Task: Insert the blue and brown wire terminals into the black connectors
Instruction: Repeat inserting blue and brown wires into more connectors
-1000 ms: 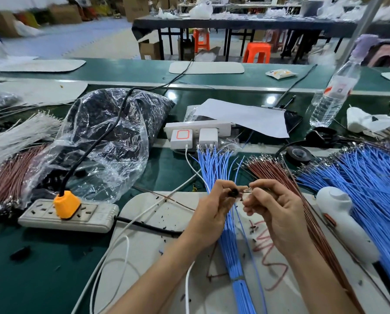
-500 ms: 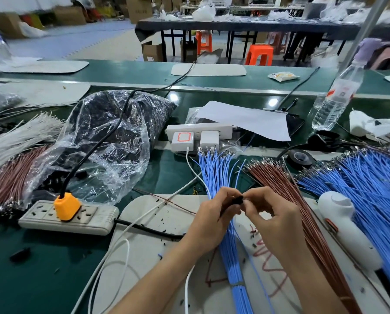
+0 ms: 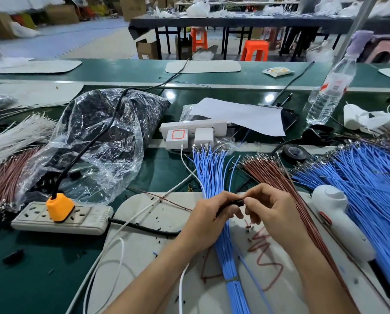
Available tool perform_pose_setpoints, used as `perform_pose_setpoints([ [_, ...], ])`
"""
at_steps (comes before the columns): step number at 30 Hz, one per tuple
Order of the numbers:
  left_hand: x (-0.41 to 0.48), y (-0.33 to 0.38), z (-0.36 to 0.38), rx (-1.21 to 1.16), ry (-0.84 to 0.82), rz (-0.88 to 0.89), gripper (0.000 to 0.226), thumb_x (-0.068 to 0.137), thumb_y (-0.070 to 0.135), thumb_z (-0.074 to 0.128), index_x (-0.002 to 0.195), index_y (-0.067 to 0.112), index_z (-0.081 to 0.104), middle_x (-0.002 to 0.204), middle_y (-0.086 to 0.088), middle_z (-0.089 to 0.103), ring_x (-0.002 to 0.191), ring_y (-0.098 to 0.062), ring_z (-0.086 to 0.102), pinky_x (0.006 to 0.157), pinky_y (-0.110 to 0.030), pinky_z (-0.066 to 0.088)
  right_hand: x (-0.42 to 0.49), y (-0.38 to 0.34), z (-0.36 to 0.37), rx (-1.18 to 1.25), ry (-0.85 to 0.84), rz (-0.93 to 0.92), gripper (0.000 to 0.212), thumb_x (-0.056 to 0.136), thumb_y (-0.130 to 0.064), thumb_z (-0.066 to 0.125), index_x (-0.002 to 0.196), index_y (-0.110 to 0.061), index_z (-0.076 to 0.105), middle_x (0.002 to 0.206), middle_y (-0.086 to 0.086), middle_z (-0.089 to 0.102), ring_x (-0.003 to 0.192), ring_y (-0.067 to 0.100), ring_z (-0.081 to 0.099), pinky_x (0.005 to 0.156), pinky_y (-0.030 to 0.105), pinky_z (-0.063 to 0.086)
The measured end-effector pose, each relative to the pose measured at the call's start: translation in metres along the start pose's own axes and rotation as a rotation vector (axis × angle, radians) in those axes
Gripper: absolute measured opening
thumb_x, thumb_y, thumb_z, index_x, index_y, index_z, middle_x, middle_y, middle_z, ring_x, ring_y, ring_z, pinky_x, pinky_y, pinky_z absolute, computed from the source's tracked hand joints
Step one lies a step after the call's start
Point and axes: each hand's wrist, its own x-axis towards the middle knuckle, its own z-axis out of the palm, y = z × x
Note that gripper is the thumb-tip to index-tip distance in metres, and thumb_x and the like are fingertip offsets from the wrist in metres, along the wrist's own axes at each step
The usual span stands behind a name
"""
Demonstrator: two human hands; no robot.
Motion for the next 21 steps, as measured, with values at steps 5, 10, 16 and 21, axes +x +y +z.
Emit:
perform_pose_setpoints([
  [5,0.0001,0.0043,-0.0008,0.0,-0.013,0.006,0.028,0.096,0.028,0.049,0.111,0.009,0.062,0.08,0.012,0.065,0.076,0.0,0.06,0.075,-0.02,0.048,0.0011,0.001,-0.0032,0.123,-0.004,0.098,0.015,0.084,0.005,0.061,0.073,-0.005,0.065,0.054,0.007,0.059,0.046,0.017,0.05,0.044,0.025,0.042],
  [10,0.0004,0.0028,-0.0018,-0.004,-0.004,-0.008,0.026,0.096,0.026,0.049,0.108,0.008,0.063,0.079,0.007,0.067,0.075,-0.004,0.062,0.075,-0.024,0.049,0.0012,0.0025,-0.0003,0.103,-0.043,0.074,0.013,0.085,0.007,0.06,0.077,-0.003,0.062,0.056,0.008,0.061,0.048,0.018,0.053,0.046,0.025,0.045],
  [16,0.0006,0.0011,-0.0024,-0.111,-0.014,-0.066,0.014,0.096,0.013,0.052,0.104,0.008,0.063,0.076,0.0,0.069,0.074,-0.014,0.065,0.079,-0.03,0.051,0.0025,0.0039,0.0001,0.458,-0.078,0.26,0.01,0.084,-0.001,0.059,0.074,0.0,0.062,0.058,0.015,0.058,0.045,0.02,0.051,0.044,0.024,0.045],
  [21,0.0009,-0.0004,-0.003,-0.169,-0.008,-0.096,0.011,0.095,0.01,0.054,0.1,0.004,0.062,0.075,-0.001,0.069,0.071,-0.008,0.066,0.074,-0.018,0.049,0.0034,0.0079,-0.0043,0.33,-0.128,0.156,0.008,0.08,-0.006,0.064,0.083,0.001,0.061,0.064,0.015,0.063,0.053,0.02,0.058,0.052,0.024,0.049],
])
